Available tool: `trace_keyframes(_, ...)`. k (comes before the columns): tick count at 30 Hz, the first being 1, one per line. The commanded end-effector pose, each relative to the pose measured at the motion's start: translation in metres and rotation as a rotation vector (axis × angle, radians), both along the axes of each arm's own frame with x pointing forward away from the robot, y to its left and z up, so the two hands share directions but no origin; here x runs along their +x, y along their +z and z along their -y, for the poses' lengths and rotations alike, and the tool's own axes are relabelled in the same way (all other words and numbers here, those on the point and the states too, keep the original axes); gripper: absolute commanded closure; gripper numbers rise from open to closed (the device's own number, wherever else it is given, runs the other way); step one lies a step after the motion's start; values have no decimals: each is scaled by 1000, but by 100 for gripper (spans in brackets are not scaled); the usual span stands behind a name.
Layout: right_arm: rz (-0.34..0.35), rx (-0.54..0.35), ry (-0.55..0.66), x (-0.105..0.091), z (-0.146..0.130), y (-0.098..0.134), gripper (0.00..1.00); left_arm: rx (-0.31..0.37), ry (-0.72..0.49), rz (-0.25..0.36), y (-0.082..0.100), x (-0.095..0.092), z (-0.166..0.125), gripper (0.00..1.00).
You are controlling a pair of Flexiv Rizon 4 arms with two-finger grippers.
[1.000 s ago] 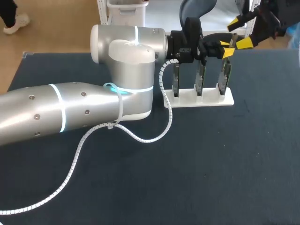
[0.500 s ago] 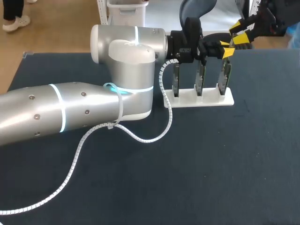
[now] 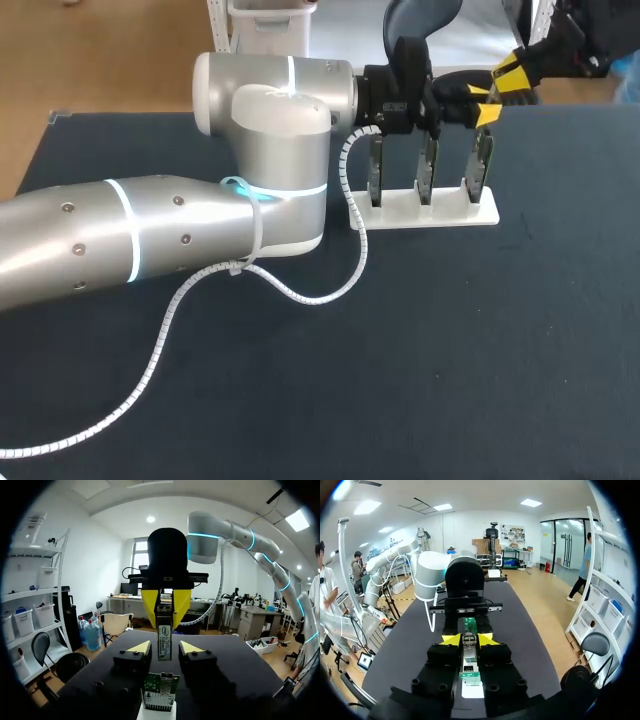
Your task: Pick up the optical module with the left hand, and insert it into the network port with the right hand.
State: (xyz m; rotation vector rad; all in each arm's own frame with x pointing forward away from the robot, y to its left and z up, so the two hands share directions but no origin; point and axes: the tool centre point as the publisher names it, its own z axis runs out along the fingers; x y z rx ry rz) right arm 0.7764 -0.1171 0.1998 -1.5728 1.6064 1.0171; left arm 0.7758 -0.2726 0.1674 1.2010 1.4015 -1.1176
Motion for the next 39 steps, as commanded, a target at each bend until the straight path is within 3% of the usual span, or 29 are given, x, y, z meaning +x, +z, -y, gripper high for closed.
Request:
trace_keyframes(1, 2, 1, -2, -2, 0, -1, 100, 0, 2, 1, 0, -1, 0, 0)
trace_keyframes(11, 3, 3, -11, -3, 0, -2, 100, 14, -62, -41, 2, -6, -5, 0)
trace_keyframes(14, 4, 5, -13, -3, 0, -3, 100, 62, -75, -54, 1, -9, -10, 0)
trace_keyframes(27, 9, 9, -19, -2, -1, -4, 100, 290, -76, -5, -13, -18, -22, 0)
trace_keyframes(32, 10, 11, -20, -2, -2, -3, 100, 352, -54, -24, -19, -15, -23, 0)
trace_keyframes(39, 11, 9, -21, -2, -2, -3, 100, 387, -51, -16, -22, -15, -22, 0)
